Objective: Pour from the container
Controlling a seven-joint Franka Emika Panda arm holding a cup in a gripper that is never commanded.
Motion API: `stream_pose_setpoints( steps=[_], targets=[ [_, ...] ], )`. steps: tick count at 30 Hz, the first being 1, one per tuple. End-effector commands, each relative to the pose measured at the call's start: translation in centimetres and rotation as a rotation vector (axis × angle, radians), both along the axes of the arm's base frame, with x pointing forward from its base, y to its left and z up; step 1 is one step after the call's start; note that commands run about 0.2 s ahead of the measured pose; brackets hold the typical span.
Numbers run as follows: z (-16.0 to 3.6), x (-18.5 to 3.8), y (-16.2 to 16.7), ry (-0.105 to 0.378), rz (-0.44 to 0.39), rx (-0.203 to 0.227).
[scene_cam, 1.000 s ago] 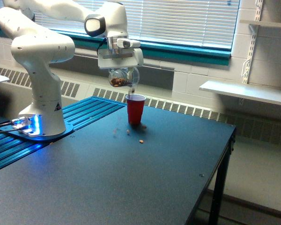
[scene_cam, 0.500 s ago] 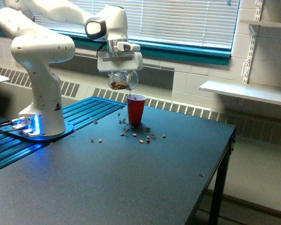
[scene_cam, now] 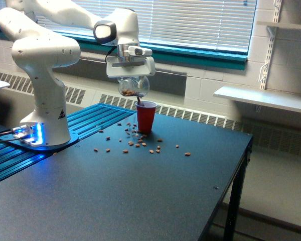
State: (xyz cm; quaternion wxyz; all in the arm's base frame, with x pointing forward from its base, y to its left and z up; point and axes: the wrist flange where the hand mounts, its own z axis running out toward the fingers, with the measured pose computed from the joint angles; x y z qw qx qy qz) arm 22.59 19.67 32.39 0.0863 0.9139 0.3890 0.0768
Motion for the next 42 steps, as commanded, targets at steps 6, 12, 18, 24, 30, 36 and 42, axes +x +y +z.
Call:
stream_pose_setpoints(
  steps=[6,12,18,24,30,36,42],
  targets=[
    [0.0,1.0,-0.4,-0.007,-0.021,-0.023],
    [0.1,1.3,0.2,-0.01,-0.015,-0.035],
    [0.3,1.7,0.9,-0.014,0.001,-0.052],
    [0.5,1.8,1.6,-0.018,0.016,-0.071],
    [0.7,1.9,2.2,-0.015,0.035,-0.086],
    [0.8,1.8,2.7,-0.013,0.049,-0.097],
    [0.9,1.6,2.9,-0.009,0.06,-0.113]
  ],
)
